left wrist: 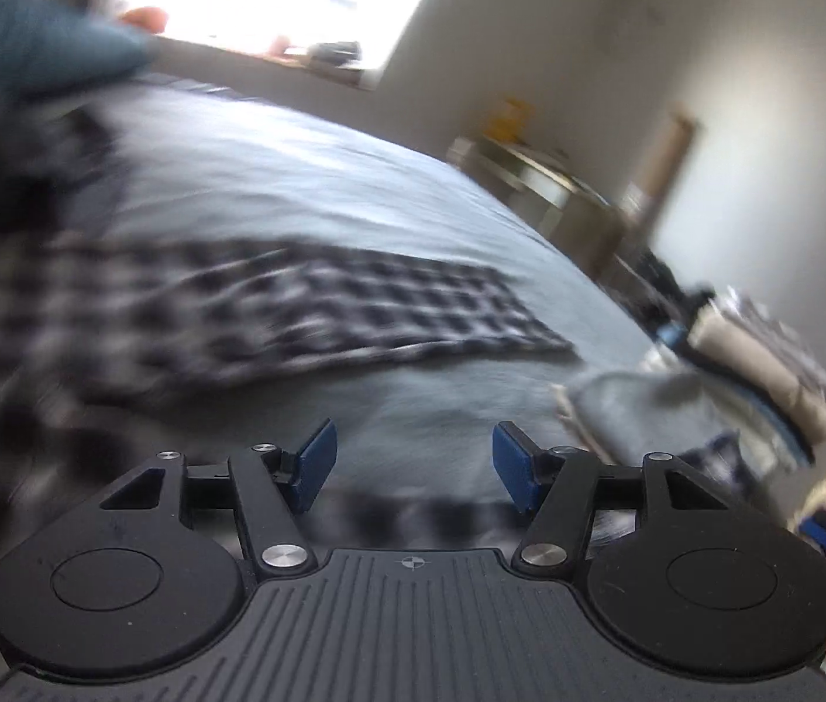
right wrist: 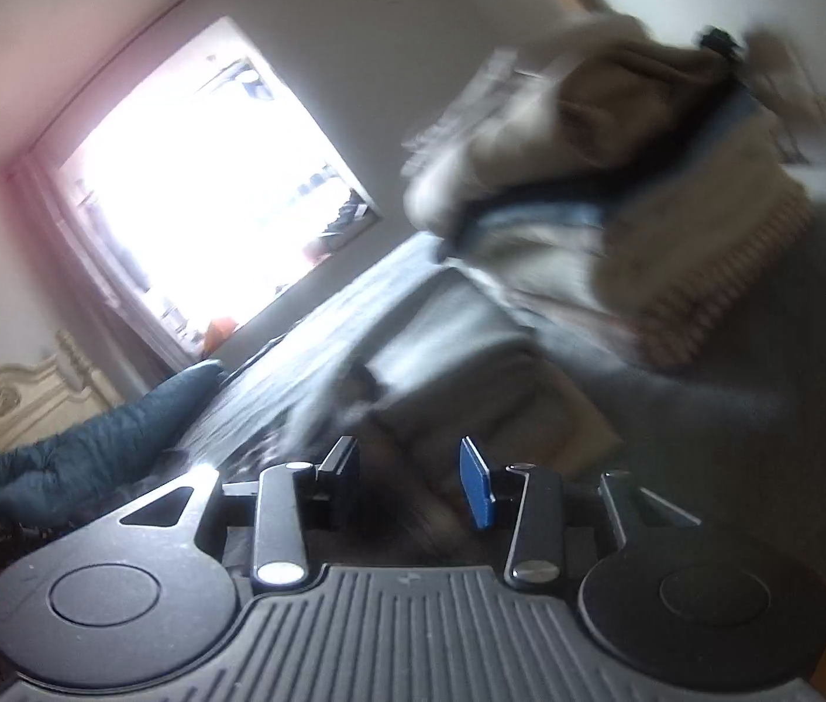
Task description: Fold clothes
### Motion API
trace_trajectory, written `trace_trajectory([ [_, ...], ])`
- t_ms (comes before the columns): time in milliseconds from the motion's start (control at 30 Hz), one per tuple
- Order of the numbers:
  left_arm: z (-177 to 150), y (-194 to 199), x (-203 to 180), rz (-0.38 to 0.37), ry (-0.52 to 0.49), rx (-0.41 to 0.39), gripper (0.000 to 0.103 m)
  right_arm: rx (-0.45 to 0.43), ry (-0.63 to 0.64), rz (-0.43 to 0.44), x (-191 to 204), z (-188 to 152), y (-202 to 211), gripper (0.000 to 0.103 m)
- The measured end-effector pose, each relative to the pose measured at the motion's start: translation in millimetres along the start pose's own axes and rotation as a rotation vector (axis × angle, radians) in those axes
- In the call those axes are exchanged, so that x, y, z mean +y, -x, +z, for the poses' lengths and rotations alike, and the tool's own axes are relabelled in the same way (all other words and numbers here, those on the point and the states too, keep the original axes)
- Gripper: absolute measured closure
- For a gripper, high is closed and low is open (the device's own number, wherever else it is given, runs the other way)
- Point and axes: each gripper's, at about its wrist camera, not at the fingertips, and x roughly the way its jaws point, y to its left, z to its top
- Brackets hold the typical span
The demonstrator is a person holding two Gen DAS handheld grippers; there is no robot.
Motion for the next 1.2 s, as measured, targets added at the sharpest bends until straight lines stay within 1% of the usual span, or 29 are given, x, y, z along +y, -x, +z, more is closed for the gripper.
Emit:
trace_trajectory([
  [67,-24,39,35,0.056,0.131,-0.052,0.043,0.025,0.031,0.084,28,-8,-7,0.048],
  [133,-48,78,62,0.101,0.225,-0.1,0.043,0.068,0.049,0.183,54,-19,-18,0.047],
  [200,-71,111,85,0.145,0.305,-0.149,0.042,0.155,0.034,0.308,81,-36,-35,0.047],
  [267,-91,135,105,0.185,0.377,-0.186,0.041,0.25,-0.005,0.405,104,-60,-54,0.047],
  [333,-109,150,125,0.223,0.456,-0.215,0.041,0.355,-0.063,0.439,117,-87,-74,0.047],
  [400,-124,158,143,0.257,0.527,-0.237,0.041,0.47,-0.14,0.438,122,-117,-91,0.047],
  [467,-134,164,160,0.276,0.568,-0.258,0.041,0.551,-0.212,0.399,120,-141,-100,0.046],
  [533,-141,163,171,0.273,0.586,-0.287,0.042,0.59,-0.267,0.35,114,-155,-103,0.045],
  [600,-143,158,183,0.257,0.624,-0.322,0.042,0.58,-0.3,0.312,108,-156,-102,0.045],
  [700,-144,154,201,0.237,0.68,-0.369,0.042,0.526,-0.316,0.278,104,-147,-91,0.045],
  [867,-149,154,224,0.142,0.779,-0.443,0.042,0.484,-0.317,0.246,106,-143,-84,0.045],
  [967,-143,153,237,0.113,0.819,-0.479,0.042,0.476,-0.342,0.234,105,-145,-86,0.045],
  [1067,-133,150,243,0.108,0.822,-0.501,0.042,0.45,-0.395,0.201,99,-146,-84,0.045],
  [1200,-125,144,244,0.127,0.819,-0.499,0.042,0.379,-0.527,0.113,72,-143,-67,0.045],
])
